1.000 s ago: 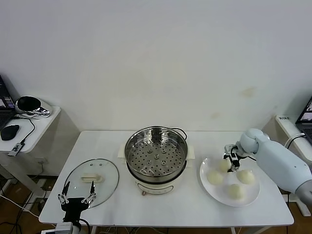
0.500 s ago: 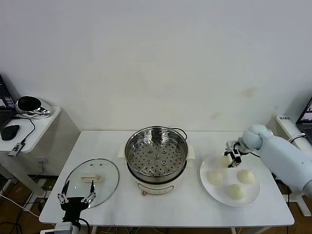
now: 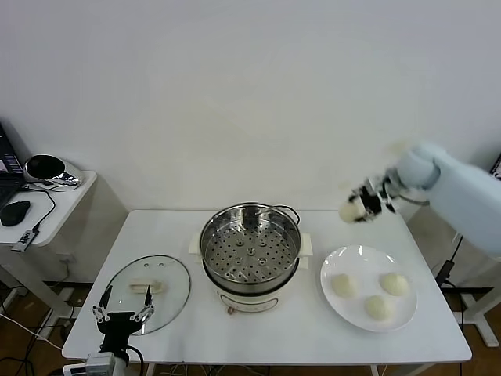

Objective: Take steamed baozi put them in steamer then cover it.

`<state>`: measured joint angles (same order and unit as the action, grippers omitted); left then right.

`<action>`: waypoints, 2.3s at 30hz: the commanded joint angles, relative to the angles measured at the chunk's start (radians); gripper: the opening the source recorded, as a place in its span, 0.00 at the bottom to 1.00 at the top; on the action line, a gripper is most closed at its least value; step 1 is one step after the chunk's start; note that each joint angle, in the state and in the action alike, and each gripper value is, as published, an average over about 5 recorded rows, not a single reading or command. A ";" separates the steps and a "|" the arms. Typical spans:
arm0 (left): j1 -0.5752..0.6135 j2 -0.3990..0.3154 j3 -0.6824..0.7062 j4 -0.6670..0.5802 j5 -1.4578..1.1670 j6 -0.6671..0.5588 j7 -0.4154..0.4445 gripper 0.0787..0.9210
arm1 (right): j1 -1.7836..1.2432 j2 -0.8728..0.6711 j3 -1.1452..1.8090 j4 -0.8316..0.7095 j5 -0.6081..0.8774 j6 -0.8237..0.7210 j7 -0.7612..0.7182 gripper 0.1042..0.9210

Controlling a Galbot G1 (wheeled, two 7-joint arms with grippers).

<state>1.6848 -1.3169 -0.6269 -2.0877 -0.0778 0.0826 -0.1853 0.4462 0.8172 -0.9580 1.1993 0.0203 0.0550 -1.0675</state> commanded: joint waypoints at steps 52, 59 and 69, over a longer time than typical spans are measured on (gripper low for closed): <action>0.001 -0.007 -0.054 -0.040 -0.030 0.001 0.001 0.88 | 0.134 0.492 -0.338 -0.154 -0.051 0.369 0.047 0.87; 0.003 -0.001 -0.059 -0.055 -0.040 0.003 0.002 0.88 | 0.340 0.175 -0.462 0.214 0.253 -0.151 0.012 0.88; 0.005 0.011 -0.049 -0.066 -0.043 0.002 0.002 0.88 | 0.399 -0.262 -0.558 0.548 0.304 -0.561 0.034 0.88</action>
<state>1.6887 -1.3062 -0.6769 -2.1530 -0.1209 0.0848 -0.1839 0.7448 0.9324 -1.4278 1.4298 0.1833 -0.1072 -1.0235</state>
